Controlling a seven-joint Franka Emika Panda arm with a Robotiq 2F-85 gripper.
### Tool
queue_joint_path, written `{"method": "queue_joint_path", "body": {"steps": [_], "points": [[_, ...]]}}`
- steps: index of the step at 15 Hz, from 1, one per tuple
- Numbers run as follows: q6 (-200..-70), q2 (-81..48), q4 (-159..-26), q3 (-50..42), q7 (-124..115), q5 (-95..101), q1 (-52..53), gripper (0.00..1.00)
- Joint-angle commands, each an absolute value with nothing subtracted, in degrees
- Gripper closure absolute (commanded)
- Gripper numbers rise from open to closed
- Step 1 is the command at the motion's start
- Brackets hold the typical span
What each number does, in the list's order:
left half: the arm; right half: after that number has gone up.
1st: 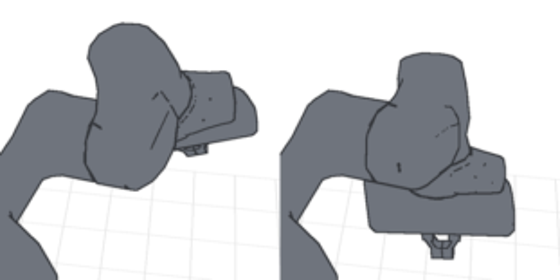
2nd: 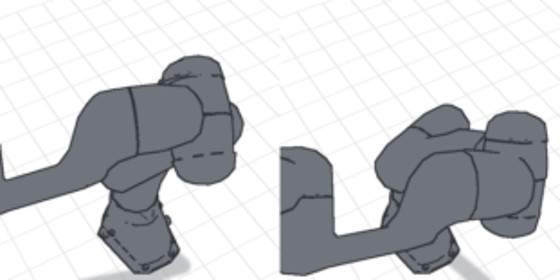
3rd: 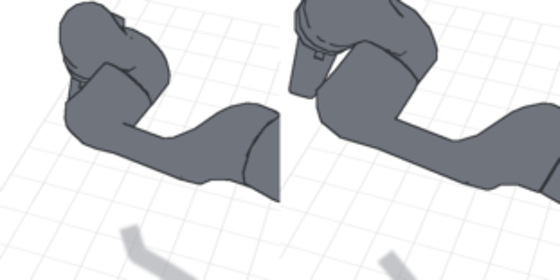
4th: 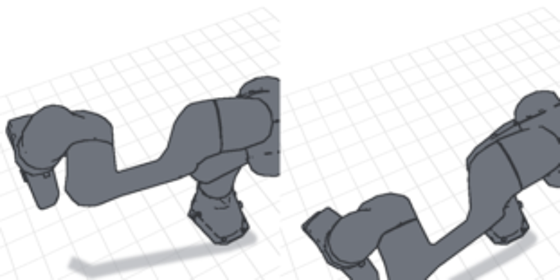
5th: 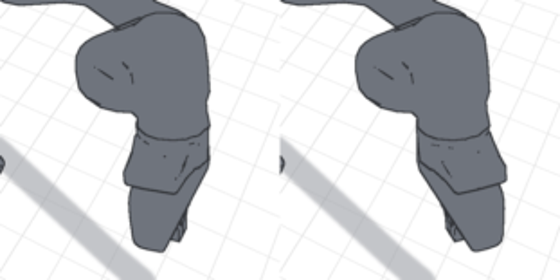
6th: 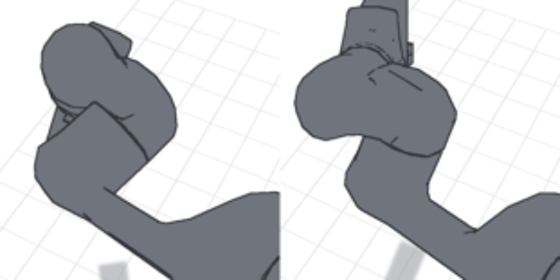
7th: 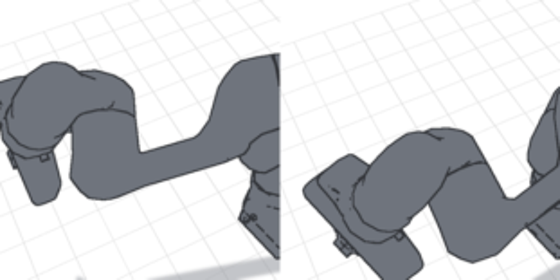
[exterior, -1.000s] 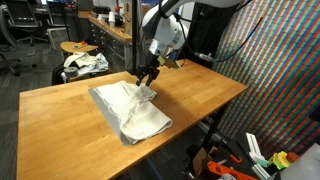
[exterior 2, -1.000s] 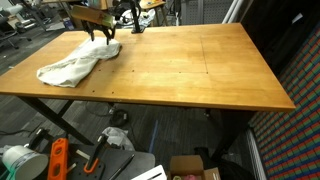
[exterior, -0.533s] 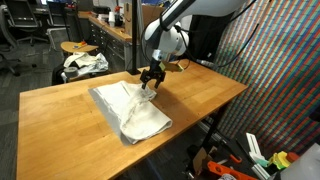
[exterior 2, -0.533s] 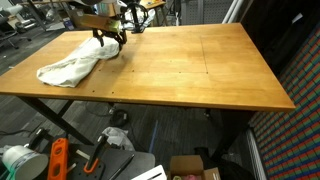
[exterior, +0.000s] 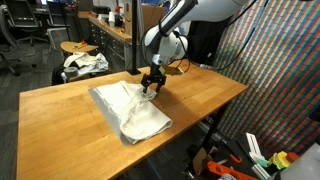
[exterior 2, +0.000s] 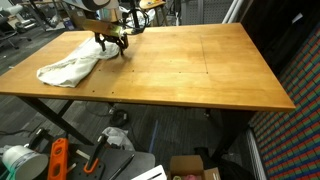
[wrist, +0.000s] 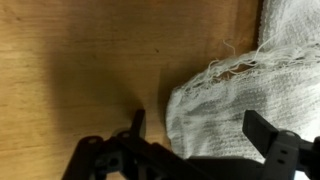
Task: Fold the towel in half
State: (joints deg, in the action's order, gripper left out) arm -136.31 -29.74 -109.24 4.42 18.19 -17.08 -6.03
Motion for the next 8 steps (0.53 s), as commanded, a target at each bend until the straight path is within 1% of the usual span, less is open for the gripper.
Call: {"method": "queue_joint_path", "body": {"steps": [1, 2, 3, 4, 6, 8], "points": [[-133.77, -30.43, -107.28, 5.01, 17.58, -16.36, -6.57, 0.07], [-132.85, -30.39, -107.07, 5.23, 18.03, -16.71, -6.85, 0.26], [-132.36, -30.29, -106.99, 5.43, 18.35, -17.11, -7.06, 0.32], [-131.78, -30.27, -106.86, 5.51, 18.47, -17.29, -7.14, 0.42], [-131.30, -30.28, -106.76, 5.68, 18.73, -17.56, -7.25, 0.58], [-131.00, -30.37, -106.64, 5.81, 18.85, -17.75, -7.35, 0.72]]}}
